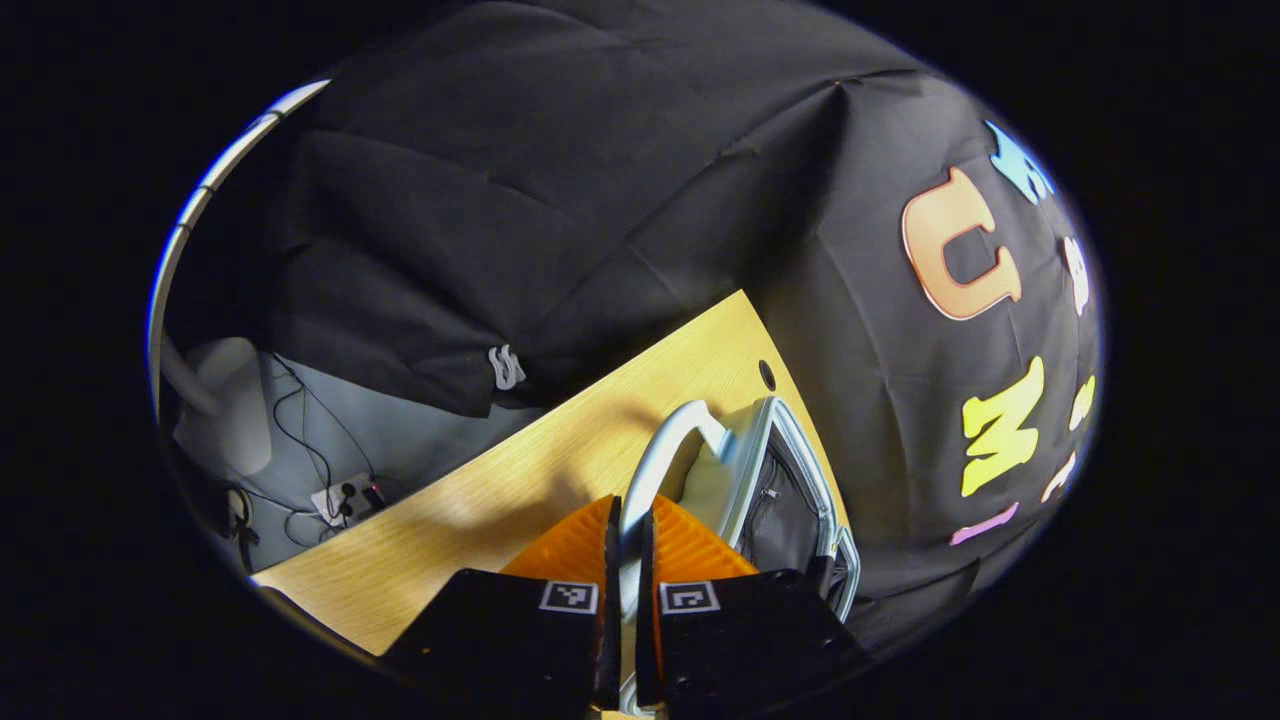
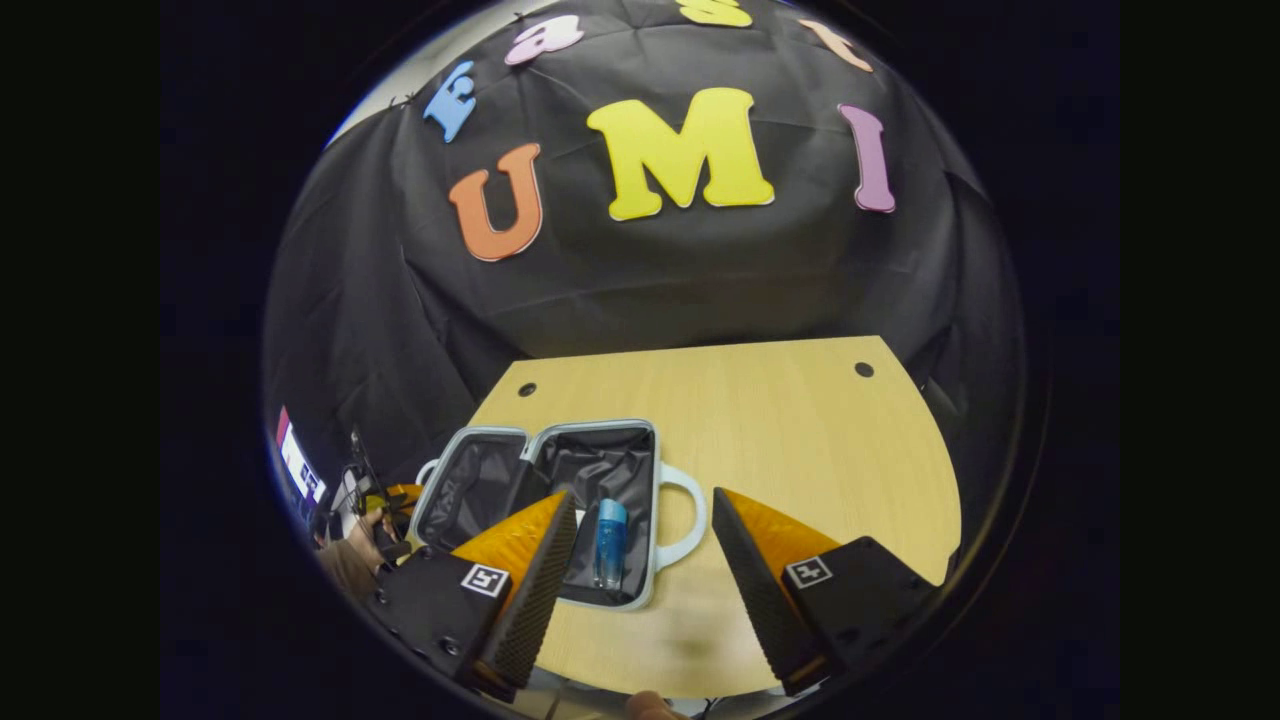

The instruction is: First open the suitcase, pack the skin care products into it, and then close the suitcase.

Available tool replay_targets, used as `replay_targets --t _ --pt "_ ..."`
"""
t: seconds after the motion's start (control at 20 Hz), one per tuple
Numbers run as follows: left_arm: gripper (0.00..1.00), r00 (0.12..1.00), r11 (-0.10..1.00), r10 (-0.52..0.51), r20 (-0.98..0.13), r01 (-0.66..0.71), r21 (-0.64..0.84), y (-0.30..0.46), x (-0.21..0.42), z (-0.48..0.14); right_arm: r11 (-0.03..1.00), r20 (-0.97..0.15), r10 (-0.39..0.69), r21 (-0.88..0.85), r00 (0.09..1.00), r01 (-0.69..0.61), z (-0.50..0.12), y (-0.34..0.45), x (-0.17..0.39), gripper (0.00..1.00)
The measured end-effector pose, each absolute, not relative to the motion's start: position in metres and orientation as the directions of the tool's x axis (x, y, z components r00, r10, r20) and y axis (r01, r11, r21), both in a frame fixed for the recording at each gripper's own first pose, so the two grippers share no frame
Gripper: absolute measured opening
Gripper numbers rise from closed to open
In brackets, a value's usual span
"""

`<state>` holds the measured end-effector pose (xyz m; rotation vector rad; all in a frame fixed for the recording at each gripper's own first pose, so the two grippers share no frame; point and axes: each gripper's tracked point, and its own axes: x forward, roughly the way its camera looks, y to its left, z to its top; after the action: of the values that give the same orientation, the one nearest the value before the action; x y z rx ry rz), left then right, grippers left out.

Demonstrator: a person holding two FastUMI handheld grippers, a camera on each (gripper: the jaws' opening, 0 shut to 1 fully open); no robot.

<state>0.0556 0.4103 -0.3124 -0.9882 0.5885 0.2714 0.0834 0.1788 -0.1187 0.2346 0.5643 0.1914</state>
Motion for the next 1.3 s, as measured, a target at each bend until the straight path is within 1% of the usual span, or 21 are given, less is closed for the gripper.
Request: replay_targets --t 0.1,0.15,0.2,0.25,0.3,0.35,0.4,0.55,0.7,0.75,0.8,1.05,1.15,1.3 --pt "0.06 0.83 0.561 -0.032 -0.556 -0.446 -0.698 0.409 0.053 -0.293 0.956 -0.494 0.243 0.269 0.835 -0.119 -0.113 0.17 0.083 0.81" --pt "0.05 0.844 0.567 -0.009 -0.536 -0.437 -0.698 0.411 0.055 -0.279 0.957 -0.485 0.243 0.264 0.84 -0.124 -0.11 0.165 0.082 0.82" --pt "0.04 0.852 0.587 0.011 -0.523 -0.429 -0.687 0.411 0.056 -0.265 0.959 -0.473 0.236 0.254 0.849 -0.125 -0.106 0.157 0.082 0.77" --pt "0.04 0.851 0.624 0.035 -0.525 -0.429 -0.654 0.41 0.054 -0.253 0.961 -0.463 0.234 0.245 0.855 -0.13 -0.103 0.151 0.082 0.82" --pt "0.04 0.848 0.658 0.055 -0.527 -0.428 -0.62 0.406 0.051 -0.237 0.962 -0.453 0.232 0.235 0.861 -0.136 -0.1 0.144 0.079 0.82" --pt "0.04 0.845 0.686 0.081 -0.529 -0.432 -0.585 0.401 0.051 -0.221 0.963 -0.438 0.232 0.23 0.868 -0.141 -0.095 0.136 0.077 0.77" --pt "0.04 0.845 0.713 0.108 -0.524 -0.433 -0.552 0.395 0.052 -0.204 0.963 -0.431 0.233 0.225 0.872 -0.146 -0.093 0.128 0.075 0.82" --pt "0.03 0.866 0.781 0.153 -0.476 -0.401 -0.479 0.364 0.058 -0.139 0.961 -0.415 0.238 0.232 0.878 -0.151 -0.088 0.097 0.067 0.81" --pt "0.03 0.878 0.84 0.183 -0.441 -0.373 -0.394 0.321 0.064 -0.091 0.955 -0.399 0.244 0.26 0.884 -0.146 -0.086 0.063 0.061 0.81" --pt "0.11 0.882 0.856 0.19 -0.432 -0.364 -0.367 0.305 0.064 -0.078 0.953 -0.394 0.243 0.266 0.886 -0.144 -0.086 0.05 0.06 0.81" --pt "0.03 0.885 0.873 0.199 -0.42 -0.355 -0.335 0.287 0.065 -0.066 0.952 -0.389 0.24 0.271 0.889 -0.139 -0.086 0.036 0.058 0.81" --pt "0.03 0.9 0.926 0.208 -0.382 -0.307 -0.219 0.183 0.068 -0.04 0.956 -0.374 0.239 0.25 0.896 -0.151 -0.09 -0.021 0.047 0.81" --pt "0.03 0.913 0.948 0.208 -0.351 -0.277 -0.16 0.14 0.07 -0.043 0.96 -0.358 0.241 0.223 0.902 -0.168 -0.089 -0.038 0.043 0.82" --pt "0.03 0.918 0.967 0.197 -0.346 -0.239 -0.084 0.079 0.078 -0.06 0.964 -0.344 0.242 0.194 0.907 -0.183 -0.093 -0.062 0.039 0.81"
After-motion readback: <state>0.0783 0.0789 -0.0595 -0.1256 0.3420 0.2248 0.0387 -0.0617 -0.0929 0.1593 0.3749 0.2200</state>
